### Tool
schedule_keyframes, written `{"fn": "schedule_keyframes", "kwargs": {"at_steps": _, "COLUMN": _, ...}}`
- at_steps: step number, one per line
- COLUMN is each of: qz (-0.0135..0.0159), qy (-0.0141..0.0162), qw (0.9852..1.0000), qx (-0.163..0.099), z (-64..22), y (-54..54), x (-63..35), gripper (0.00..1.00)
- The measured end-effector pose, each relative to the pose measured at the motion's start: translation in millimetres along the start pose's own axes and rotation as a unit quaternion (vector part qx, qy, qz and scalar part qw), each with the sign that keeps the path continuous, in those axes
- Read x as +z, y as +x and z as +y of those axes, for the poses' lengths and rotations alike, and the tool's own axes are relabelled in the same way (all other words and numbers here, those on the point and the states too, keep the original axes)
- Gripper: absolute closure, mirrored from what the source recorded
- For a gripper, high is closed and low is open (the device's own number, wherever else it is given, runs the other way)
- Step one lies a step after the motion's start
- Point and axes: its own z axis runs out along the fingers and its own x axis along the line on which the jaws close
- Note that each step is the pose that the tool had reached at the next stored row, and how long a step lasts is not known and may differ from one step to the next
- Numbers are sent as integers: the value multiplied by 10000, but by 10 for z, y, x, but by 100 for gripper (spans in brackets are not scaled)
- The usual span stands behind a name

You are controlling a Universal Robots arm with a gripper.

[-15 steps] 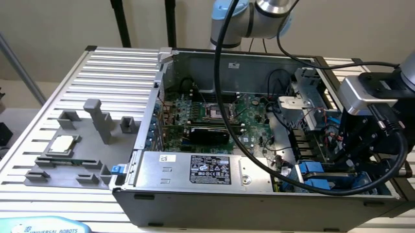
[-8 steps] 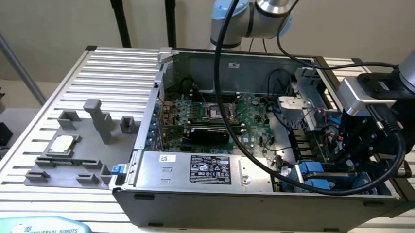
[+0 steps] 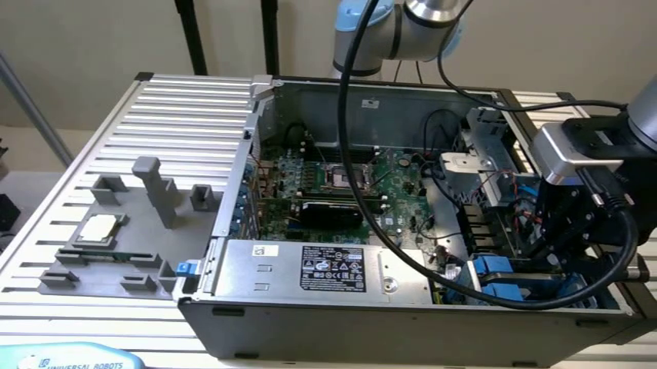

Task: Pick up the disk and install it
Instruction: 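Insert the first disk wire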

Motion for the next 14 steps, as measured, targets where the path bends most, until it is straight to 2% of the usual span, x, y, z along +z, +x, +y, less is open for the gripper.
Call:
{"fn": "schedule_keyframes", "kwargs": {"at_steps": 6, "qz": 21, "qy": 15, "qw": 10000, "qx": 0, "z": 3, "y": 1, "x": 29, "gripper": 84}}
{"fn": "schedule_keyframes", "kwargs": {"at_steps": 10, "qz": 17, "qy": 16, "qw": 10000, "qx": -2, "z": 1, "y": 2, "x": 31, "gripper": 82}}
{"fn": "schedule_keyframes", "kwargs": {"at_steps": 11, "qz": 18, "qy": 15, "qw": 10000, "qx": -1, "z": 2, "y": 1, "x": 20, "gripper": 82}}
{"fn": "schedule_keyframes", "kwargs": {"at_steps": 12, "qz": 19, "qy": 15, "qw": 10000, "qx": -1, "z": 2, "y": 0, "x": 2, "gripper": 76}}
{"fn": "schedule_keyframes", "kwargs": {"at_steps": 14, "qz": 19, "qy": 15, "qw": 10000, "qx": -1, "z": 7, "y": -2, "x": -55, "gripper": 76}}
